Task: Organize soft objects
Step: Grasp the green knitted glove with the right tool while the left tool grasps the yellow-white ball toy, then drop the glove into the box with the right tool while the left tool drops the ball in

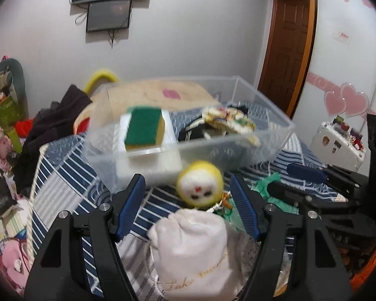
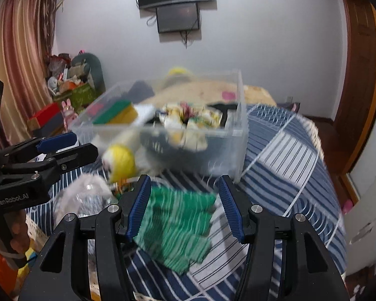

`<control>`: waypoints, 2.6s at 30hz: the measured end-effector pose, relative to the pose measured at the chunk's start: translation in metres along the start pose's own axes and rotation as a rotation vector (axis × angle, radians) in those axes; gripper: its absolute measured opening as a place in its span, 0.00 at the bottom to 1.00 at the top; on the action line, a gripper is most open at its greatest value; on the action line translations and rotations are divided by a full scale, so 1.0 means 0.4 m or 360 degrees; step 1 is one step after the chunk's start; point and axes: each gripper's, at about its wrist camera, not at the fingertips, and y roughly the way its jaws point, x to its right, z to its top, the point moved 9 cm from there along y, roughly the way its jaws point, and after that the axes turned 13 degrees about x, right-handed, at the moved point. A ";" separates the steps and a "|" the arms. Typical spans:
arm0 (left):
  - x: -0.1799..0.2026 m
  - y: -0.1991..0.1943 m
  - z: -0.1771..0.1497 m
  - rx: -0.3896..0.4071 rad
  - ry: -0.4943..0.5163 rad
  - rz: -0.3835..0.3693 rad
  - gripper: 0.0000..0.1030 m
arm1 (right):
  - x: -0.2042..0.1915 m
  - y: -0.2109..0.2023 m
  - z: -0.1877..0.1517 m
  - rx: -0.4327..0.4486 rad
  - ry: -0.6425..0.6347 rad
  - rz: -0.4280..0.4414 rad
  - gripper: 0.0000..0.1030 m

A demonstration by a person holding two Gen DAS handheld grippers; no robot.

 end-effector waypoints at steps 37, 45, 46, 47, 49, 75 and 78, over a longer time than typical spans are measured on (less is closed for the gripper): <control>-0.022 -0.063 0.064 0.0161 -0.0107 -0.0022 0.43 | 0.002 -0.075 0.018 0.0102 -0.0034 0.0018 0.14; -0.034 -0.099 0.120 0.0260 -0.0092 0.0009 0.43 | 0.026 -0.117 0.091 0.0238 -0.0015 -0.0012 0.14; -0.037 -0.102 0.128 0.0274 -0.0092 0.0013 0.43 | 0.026 -0.121 0.104 0.0259 -0.0009 -0.0005 0.14; -0.038 -0.105 0.137 0.0287 -0.0092 0.0014 0.43 | 0.024 -0.123 0.113 0.0273 -0.0005 -0.0001 0.14; -0.040 -0.108 0.148 0.0308 -0.0087 0.0020 0.43 | 0.021 -0.125 0.133 0.0303 -0.0006 0.0007 0.14; -0.036 0.109 0.124 0.0109 -0.0015 0.0047 0.43 | -0.008 0.065 0.190 0.0233 -0.0077 -0.0072 0.14; -0.033 0.124 0.108 0.0085 0.0002 0.0046 0.43 | -0.012 0.080 0.172 0.0189 -0.0100 -0.0095 0.14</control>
